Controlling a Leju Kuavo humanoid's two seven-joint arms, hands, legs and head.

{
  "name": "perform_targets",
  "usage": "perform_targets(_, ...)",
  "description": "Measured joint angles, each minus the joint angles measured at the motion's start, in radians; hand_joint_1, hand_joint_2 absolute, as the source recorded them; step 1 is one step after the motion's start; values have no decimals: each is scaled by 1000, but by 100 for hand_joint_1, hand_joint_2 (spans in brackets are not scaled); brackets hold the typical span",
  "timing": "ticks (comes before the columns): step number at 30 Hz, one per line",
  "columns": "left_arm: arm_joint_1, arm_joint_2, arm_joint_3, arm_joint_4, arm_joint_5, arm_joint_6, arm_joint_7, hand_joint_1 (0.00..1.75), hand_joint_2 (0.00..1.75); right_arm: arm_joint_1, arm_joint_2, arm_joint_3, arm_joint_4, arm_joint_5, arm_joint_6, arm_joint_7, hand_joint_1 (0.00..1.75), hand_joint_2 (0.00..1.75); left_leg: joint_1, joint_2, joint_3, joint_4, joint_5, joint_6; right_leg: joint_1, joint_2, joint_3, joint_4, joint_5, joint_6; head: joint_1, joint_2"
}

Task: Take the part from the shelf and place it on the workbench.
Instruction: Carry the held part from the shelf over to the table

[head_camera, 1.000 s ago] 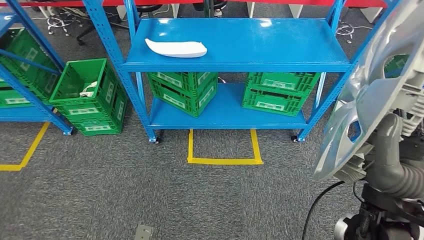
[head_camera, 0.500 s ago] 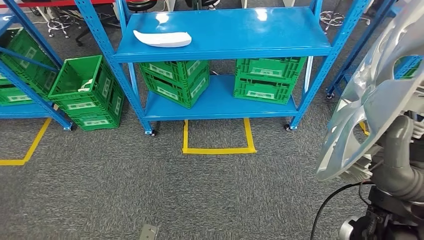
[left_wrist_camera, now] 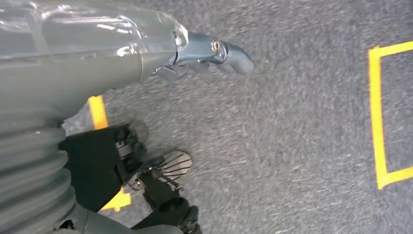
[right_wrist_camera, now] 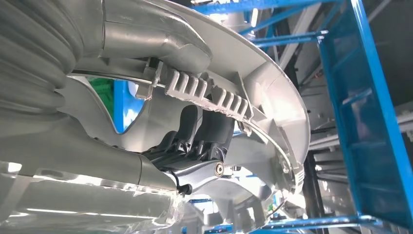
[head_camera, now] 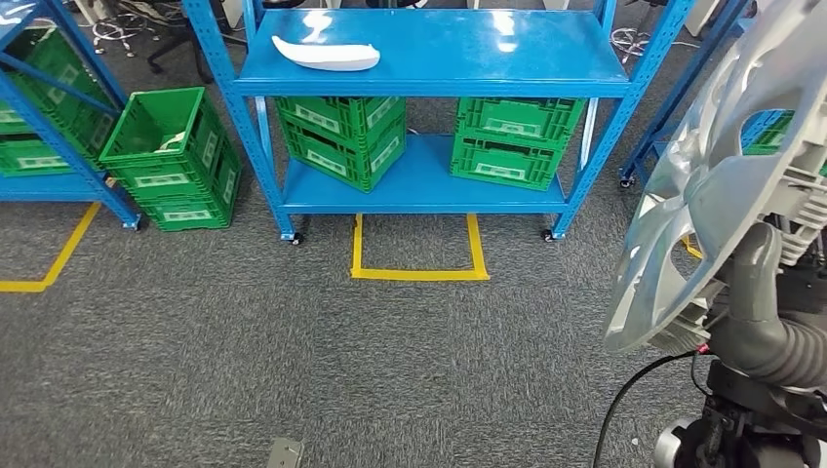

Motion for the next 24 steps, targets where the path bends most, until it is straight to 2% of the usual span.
perform_targets(1, 0, -1, 0, 0, 0, -1, 0, 0, 175, 1, -1, 0, 0, 0, 0, 0, 175, 175, -1, 0, -16, 1, 15, 5, 0, 2, -11, 58, -58, 3, 4, 0)
perform_targets(2, 0, -2, 0, 0, 0, -2, 0, 0, 175, 1, -1, 0, 1, 0, 0, 0, 175, 175, -2, 1, -34, 3, 29, 7, -1, 3, -19, 125, -104, 6, 7, 0)
perform_targets(3, 0, -2, 0, 0, 1, -2, 0, 0, 175, 1, -2, 0, 1, 0, 0, 1, 175, 175, -3, 1, -53, 6, 43, 7, -1, 5, -20, 185, -127, 7, 10, 0)
perform_targets(4, 0, -3, 0, 0, 1, -3, 0, 0, 175, 1, -2, 0, 2, 0, 0, 1, 175, 175, -4, 1, -74, 11, 56, 7, 0, 6, -12, 225, -122, 8, 12, 0)
perform_targets(5, 0, -3, 0, 0, 1, -3, 1, 0, 175, 1, -2, 0, 2, 0, 0, 1, 175, 175, -5, 2, -96, 17, 68, 6, 0, 6, 7, 234, -95, 8, 13, 0)
perform_targets(6, 0, -3, 0, 0, 1, -4, 1, 0, 175, 1, -2, 0, 3, 0, 0, 1, 175, 175, -5, 3, -119, 25, 79, 5, 0, 6, 40, 210, -62, 6, 15, 0)
perform_targets(7, 0, -3, 0, 0, 1, -4, 1, 0, 175, 1, -3, 0, 2, 0, 0, 1, 175, 175, -5, 4, -139, 35, 90, 3, 0, 7, 90, 155, -41, 4, 17, 0)
perform_targets(8, 0, -4, 0, 0, 1, -5, 1, 0, 175, 0, -4, 0, 2, 0, 0, 1, 175, 175, -7, 5, -156, 45, 98, 0, 0, 7, 154, 70, -41, 1, 20, 0)
perform_targets(9, 0, -4, 0, 0, 1, -5, 0, 0, 175, -1, -5, 0, 2, 0, 0, 1, 175, 175, -8, 6, -168, 53, 106, -4, 1, 7, 213, -13, -58, -3, 22, 0)
perform_targets(10, 0, -4, 0, 0, 1, -5, 0, 0, 175, -1, -6, 0, 2, 0, 0, 1, 175, 175, -10, 8, -177, 59, 116, -8, 3, 9, 254, -76, -77, -7, 23, 0)
perform_targets(11, 0, -4, 0, 0, 1, -5, 1, 0, 175, -1, -6, 0, 2, 0, 0, 1, 175, 175, -11, 10, -184, 61, 126, -12, 5, 10, 274, -113, -88, -12, 25, 0)
perform_targets(12, 1, -3, 0, 0, 2, -5, 1, 0, 175, -1, -7, 1, 2, 0, 0, 1, 175, 175, -12, 12, -190, 61, 138, -17, 4, 10, 268, -119, -87, -17, 25, 0)
perform_targets(13, 3, -2, 0, 1, 3, -5, 2, 0, 175, -1, -7, 1, 3, 0, 0, 2, 175, 175, -11, 13, -198, 64, 134, -23, 3, 9, 254, -116, -76, -22, 23, 0)
perform_targets(14, 4, -2, 0, 2, 4, -6, 5, 0, 175, -1, -7, 2, 4, 0, 0, 3, 175, 175, -10, 14, -207, 79, 108, -30, 0, 8, 238, -115, -63, -29, 21, 0)
perform_targets(15, 5, -1, 0, 3, 6, -7, 8, 0, 175, -1, -7, 2, 4, 0, 0, 6, 175, 175, -7, 14, -219, 111, 63, -38, -3, 6, 221, -115, -49, -34, 17, 0)
perform_targets(17, 5, 0, 0, 4, 10, -10, 14, 0, 175, 0, -7, 3, 5, 3, 0, 10, 175, 175, 4, 12, -243, 225, -51, -54, -4, 3, 186, -111, -22, -39, 9, 0)
perform_targets(18, 4, 1, 0, 4, 10, -11, 17, 0, 175, 1, -6, 4, 5, 5, 0, 12, 175, 175, 10, 12, -250, 287, -80, -60, -4, 2, 168, -108, -9, -39, 6, 0)
perform_targets(19, 4, 1, 0, 4, 11, -13, 18, 0, 175, 1, -6, 5, 5, 8, 0, 13, 175, 175, 15, 11, -249, 335, -83, -64, -5, 1, 148, -103, 4, -37, 4, 0)
perform_targets(20, 4, 2, 0, 5, 11, -14, 19, 0, 175, 1, -6, 6, 5, 11, 0, 14, 175, 175, 20, 10, -236, 356, -60, -68, -6, 0, 126, -95, 16, -34, 3, 0)
perform_targets(21, 4, 2, 0, 5, 11, -15, 20, 0, 175, 2, -6, 7, 5, 13, 0, 15, 175, 175, 24, 10, -207, 345, -26, -70, -6, -1, 104, -87, 26, -31, 2, 0)
perform_targets(22, 3, 2, 0, 5, 11, -15, 20, 0, 175, 2, -6, 8, 5, 14, 0, 17, 175, 175, 27, 9, -159, 300, -1, -71, -8, -1, 84, -79, 36, -27, 1, 0)
perform_targets(23, 2, 3, 0, 6, 10, -15, 21, 0, 175, 3, -6, 10, 5, 14, 0, 17, 175, 175, 28, 8, -94, 229, 4, -69, -7, 0, 69, -71, 43, -23, 1, 0)
perform_targets(24, 0, 3, 0, 6, 10, -16, 23, 0, 175, 4, -6, 11, 5, 15, 0, 18, 175, 175, 28, 6, -31, 147, -12, -64, -7, 0, 59, -64, 50, -17, 0, 0)
